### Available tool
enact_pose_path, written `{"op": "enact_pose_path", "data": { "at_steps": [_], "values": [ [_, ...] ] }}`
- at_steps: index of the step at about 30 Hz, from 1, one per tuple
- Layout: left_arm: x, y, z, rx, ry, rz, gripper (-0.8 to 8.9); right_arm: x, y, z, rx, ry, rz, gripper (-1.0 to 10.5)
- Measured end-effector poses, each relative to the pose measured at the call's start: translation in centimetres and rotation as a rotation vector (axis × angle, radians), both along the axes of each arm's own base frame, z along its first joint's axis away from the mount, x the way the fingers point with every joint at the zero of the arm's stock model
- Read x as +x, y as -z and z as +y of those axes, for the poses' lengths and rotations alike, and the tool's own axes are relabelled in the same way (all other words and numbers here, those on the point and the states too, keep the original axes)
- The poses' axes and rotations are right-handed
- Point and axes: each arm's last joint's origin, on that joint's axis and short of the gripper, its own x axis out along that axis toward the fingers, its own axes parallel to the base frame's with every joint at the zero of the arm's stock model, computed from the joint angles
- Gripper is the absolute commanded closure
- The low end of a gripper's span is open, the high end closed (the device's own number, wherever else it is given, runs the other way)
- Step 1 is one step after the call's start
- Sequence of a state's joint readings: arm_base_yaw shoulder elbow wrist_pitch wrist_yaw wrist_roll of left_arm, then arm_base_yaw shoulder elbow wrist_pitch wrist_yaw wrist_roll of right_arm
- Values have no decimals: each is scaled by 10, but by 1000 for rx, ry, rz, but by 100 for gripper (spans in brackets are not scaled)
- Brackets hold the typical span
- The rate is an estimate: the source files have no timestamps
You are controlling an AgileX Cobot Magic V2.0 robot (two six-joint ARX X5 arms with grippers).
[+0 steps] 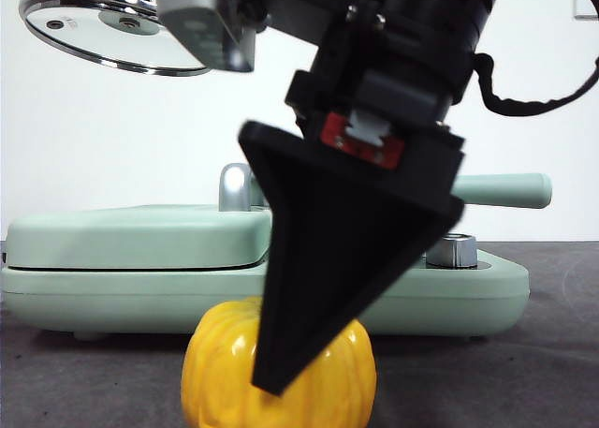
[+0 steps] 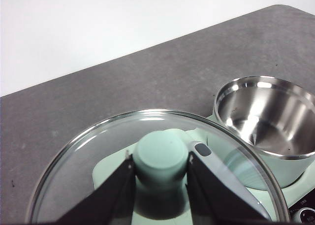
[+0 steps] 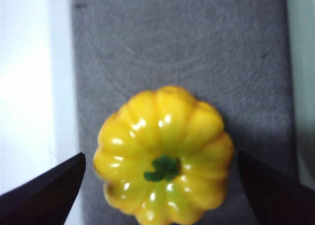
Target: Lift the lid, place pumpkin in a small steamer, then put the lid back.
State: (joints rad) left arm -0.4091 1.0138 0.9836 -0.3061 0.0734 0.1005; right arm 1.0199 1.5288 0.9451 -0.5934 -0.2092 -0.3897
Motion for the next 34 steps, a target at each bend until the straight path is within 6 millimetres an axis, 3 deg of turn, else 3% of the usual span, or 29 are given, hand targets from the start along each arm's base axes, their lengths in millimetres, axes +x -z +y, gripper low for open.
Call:
{"op": "enact_pose_path", "data": {
  "at_steps": [6,11,23,27,34],
  "values": [
    [0,0,0,-1,-3,-2,799,0,2,-4,-34,70,48,546],
    [0,0,0,0,-4,-2,799,-1,-15,-16,-8,171,70,574],
    [0,0,0,0,-5,-3,799,-12,-95,-66,184,468,-10,587],
    [0,0,0,1,-5,-3,799,-7,-131,-82,191,609,-14,587],
    [0,0,0,1,-5,-3,799,12,-177,-102,222,796,-3,587]
  ]
}}
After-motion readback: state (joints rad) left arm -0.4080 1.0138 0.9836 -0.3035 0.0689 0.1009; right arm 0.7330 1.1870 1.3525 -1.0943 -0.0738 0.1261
